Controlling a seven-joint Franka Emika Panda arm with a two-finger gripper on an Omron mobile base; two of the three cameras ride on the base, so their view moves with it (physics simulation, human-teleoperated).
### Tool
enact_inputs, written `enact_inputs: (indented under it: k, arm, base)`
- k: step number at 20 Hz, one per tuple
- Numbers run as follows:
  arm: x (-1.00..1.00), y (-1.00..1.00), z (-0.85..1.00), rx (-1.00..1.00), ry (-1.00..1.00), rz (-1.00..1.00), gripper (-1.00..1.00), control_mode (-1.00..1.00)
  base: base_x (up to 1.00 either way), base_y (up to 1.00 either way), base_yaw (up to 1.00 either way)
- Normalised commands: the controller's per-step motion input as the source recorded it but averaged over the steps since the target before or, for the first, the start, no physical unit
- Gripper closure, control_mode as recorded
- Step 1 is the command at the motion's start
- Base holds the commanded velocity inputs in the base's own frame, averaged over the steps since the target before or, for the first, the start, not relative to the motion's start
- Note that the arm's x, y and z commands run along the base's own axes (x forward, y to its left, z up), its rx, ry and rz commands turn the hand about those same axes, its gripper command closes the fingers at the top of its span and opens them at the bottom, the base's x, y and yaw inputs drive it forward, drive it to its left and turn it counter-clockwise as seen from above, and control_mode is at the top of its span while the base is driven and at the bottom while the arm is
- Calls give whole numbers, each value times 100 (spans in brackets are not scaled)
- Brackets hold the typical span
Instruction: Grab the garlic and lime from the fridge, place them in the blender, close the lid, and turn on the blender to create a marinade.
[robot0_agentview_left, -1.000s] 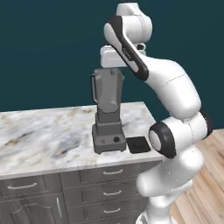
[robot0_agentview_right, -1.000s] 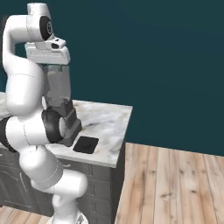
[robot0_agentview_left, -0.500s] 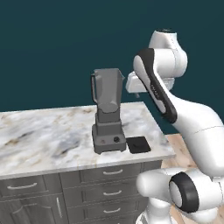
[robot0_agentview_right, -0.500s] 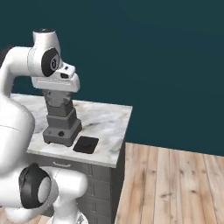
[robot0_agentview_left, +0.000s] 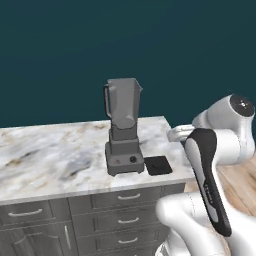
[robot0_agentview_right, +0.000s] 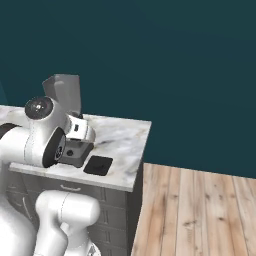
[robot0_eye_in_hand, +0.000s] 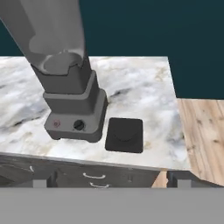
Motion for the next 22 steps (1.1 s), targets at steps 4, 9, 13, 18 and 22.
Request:
enact_inputs:
  k: [4,9,13,18,22]
  arm:
    - [0,0,0,0,0,0,-100,-100]
    - [-11,-4,0,0,0,0,-100,-100]
    - [-10,-7,0,0,-1,-2,-100,100]
    - [0,0,0,0,0,0,-100,100]
    - [0,0,0,0,0,0,-100,100]
  base:
    - [0,0,0]
    - [0,0,0]
    - [-47,-33,-25]
    - [-51,-45,-60]
    - [-18,-35,-73]
